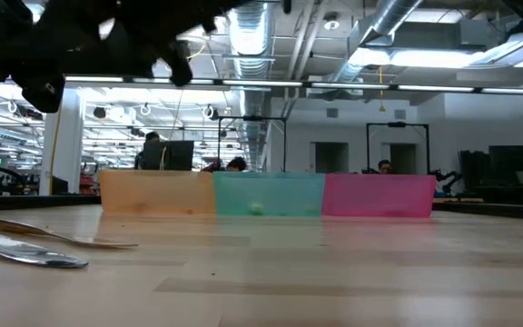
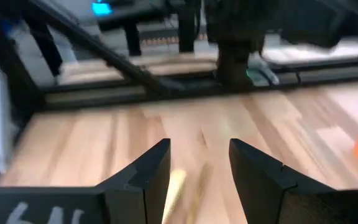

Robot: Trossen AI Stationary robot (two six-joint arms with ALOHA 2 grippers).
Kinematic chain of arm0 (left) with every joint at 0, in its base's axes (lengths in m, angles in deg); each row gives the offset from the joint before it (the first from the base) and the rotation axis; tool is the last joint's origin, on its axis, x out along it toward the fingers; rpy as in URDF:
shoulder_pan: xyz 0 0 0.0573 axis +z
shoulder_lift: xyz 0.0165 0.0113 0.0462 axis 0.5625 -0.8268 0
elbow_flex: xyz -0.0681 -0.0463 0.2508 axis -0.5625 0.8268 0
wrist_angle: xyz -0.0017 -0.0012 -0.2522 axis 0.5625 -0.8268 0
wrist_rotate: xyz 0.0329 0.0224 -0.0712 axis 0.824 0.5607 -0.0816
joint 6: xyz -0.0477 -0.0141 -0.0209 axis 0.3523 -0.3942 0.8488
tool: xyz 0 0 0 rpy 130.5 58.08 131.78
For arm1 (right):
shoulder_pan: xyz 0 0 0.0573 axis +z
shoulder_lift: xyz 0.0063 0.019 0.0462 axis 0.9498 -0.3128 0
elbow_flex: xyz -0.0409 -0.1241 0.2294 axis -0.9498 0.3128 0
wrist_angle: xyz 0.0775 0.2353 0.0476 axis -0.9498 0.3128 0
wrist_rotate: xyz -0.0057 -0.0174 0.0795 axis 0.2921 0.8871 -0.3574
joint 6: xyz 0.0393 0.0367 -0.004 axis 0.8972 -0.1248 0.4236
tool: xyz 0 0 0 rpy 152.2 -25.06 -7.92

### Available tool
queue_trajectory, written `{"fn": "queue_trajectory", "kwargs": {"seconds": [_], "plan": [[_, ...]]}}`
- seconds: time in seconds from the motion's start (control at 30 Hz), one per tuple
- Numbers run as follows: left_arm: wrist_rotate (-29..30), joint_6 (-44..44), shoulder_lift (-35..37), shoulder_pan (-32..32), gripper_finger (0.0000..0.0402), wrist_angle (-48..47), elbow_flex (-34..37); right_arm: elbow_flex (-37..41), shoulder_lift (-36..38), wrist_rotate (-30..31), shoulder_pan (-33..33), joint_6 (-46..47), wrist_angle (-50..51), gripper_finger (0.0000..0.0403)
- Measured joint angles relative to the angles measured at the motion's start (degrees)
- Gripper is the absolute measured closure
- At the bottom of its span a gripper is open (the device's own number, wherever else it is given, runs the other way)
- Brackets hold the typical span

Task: Sort silverware by color (type)
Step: Put the gold table knife into the orange bin

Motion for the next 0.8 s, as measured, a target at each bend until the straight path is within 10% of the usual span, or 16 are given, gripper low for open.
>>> {"fn": "queue_trajectory", "kwargs": {"seconds": [0.8], "plan": [[0.2, 0.0, 0.0, 0.0, 0.0312, 0.0, 0.0, 0.2, -8.6, 2.3, 0.2, 3.0, 3.7, 0.0216]]}}
